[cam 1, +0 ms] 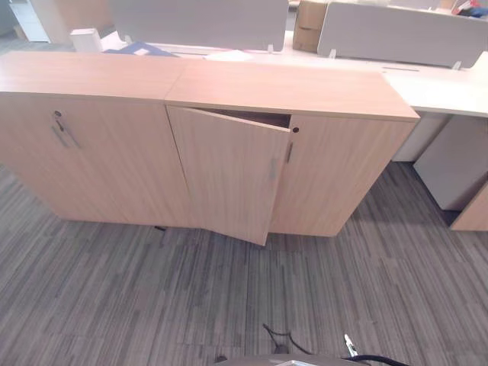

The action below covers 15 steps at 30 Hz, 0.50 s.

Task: Put the empty folder in the office cabinet

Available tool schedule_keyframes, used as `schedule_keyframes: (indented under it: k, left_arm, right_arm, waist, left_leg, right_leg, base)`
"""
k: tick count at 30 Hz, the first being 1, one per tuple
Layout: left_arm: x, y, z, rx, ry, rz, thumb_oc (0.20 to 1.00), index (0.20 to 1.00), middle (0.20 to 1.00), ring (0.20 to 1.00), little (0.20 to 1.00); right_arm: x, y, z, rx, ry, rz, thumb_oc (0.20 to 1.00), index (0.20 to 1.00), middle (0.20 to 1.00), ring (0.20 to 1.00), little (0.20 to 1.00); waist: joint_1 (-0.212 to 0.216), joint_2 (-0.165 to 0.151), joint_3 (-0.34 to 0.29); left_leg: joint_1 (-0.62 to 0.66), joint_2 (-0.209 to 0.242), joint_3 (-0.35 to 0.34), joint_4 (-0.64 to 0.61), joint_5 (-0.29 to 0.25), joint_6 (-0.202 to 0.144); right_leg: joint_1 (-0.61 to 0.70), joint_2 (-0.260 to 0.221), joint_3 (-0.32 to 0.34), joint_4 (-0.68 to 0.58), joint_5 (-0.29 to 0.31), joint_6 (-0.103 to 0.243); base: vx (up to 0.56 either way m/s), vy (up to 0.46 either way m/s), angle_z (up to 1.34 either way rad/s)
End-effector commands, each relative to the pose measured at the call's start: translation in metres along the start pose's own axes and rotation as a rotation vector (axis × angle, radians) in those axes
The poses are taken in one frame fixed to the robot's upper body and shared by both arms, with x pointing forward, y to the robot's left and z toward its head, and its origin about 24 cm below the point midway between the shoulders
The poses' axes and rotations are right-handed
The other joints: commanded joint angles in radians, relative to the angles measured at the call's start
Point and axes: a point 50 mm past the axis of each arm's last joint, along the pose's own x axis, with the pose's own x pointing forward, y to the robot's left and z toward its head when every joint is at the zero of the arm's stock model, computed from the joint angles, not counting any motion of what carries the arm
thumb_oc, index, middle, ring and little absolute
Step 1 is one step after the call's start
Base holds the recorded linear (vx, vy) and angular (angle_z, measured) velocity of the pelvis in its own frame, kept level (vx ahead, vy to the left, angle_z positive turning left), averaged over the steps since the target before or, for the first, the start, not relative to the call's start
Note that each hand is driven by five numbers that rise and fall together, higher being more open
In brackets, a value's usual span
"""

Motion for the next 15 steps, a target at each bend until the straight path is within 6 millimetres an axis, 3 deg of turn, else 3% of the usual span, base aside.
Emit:
schedule_keyframes:
  k: [1,8,13,15]
  left_arm:
    - [-0.004,-0.026,0.018,0.042,-0.013,-0.058,1.000,1.000,1.000,1.000,1.000]
    - [-0.004,-0.030,0.013,0.022,-0.008,-0.084,1.000,1.000,1.000,1.000,1.000]
    - [-0.004,-0.031,0.021,0.033,-0.060,-0.096,1.000,1.000,1.000,1.000,1.000]
    - [-0.005,-0.031,0.028,0.121,-0.108,-0.094,1.000,1.000,1.000,1.000,1.000]
  right_arm:
    - [0.012,0.024,-0.014,-0.044,0.088,0.067,1.000,1.000,1.000,1.000,1.000]
    - [0.014,0.027,-0.011,-0.049,0.061,0.060,1.000,1.000,1.000,1.000,1.000]
    - [0.013,0.026,-0.011,-0.043,0.067,0.060,1.000,1.000,1.000,1.000,1.000]
    - [0.013,0.026,-0.012,-0.044,0.068,0.060,1.000,1.000,1.000,1.000,1.000]
  waist:
    - [0.016,0.016,0.044]
    - [0.032,0.014,0.048]
    - [0.034,0.015,0.050]
    - [0.033,0.016,0.048]
  left_leg:
    - [-0.003,-0.012,-0.007,0.002,-0.099,0.034]
    - [-0.003,-0.015,-0.020,0.002,-0.098,0.034]
    - [-0.003,-0.017,-0.028,0.002,-0.097,0.032]
    - [-0.003,-0.017,-0.030,0.002,-0.096,0.031]
  right_leg:
    - [0.006,-0.007,-0.008,-0.001,0.010,0.066]
    - [0.014,-0.009,-0.027,-0.001,0.004,0.062]
    - [0.019,-0.008,-0.035,-0.001,0.001,0.060]
    - [0.020,-0.007,-0.035,-0.001,0.000,0.058]
  base:
    - [0.01,0.001,0.14]
    - [0.00,-0.004,0.05]
    - [0.00,-0.009,0.04]
    - [0.01,-0.004,0.07]
